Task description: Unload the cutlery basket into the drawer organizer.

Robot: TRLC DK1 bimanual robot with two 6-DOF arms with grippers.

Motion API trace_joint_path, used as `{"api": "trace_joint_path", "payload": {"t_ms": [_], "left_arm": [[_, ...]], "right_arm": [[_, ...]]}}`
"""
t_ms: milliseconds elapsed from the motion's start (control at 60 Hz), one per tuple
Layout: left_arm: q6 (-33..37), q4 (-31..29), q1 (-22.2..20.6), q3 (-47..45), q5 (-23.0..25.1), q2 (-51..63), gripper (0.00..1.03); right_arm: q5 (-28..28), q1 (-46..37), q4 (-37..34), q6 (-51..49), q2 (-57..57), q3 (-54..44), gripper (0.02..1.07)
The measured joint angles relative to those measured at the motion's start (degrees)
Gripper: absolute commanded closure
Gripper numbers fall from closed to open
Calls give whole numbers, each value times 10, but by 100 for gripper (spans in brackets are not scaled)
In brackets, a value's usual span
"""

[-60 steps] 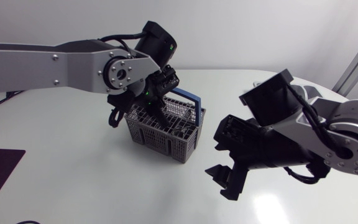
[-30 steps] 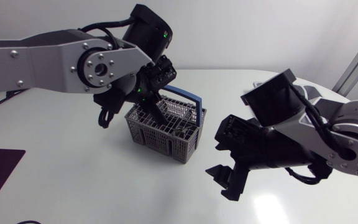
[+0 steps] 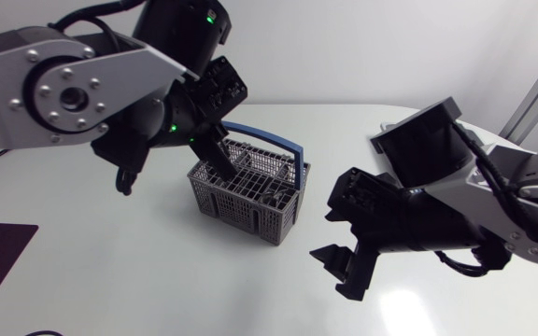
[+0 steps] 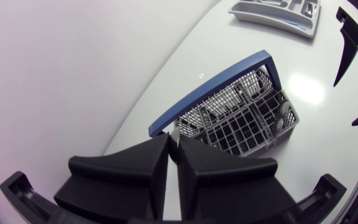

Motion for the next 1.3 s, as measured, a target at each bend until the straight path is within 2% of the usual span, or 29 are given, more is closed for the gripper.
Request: {"api": "trace_joint_path", "payload": {"t_ms": [67,217,400,567,733,917,1217,1300], "left_arm": [[0,4,-4,-8,17,-23,100],[-18,-2,-7,-14,91,-63,100],[-73,-36,-5,-14,234,-73,100],[-124,-45,17,-14,369,-71,100],[-160,-60,35,-7,455,-45,100],[-180,-80,38,6,502,0,100],[-214,-102,39,56,548,54,100],[-225,-107,40,70,558,69,100]], "right_arm": [[0,0,0,0,-9,0,23],[0,0,-2,0,-35,0,23],[-8,-1,-17,0,-75,0,23],[-13,-4,-22,0,-104,1,23],[-15,-9,-25,0,-115,7,23],[-15,-16,-17,0,-114,13,23],[-14,-16,29,0,-71,18,24],[-8,-16,51,0,-62,20,27]]}}
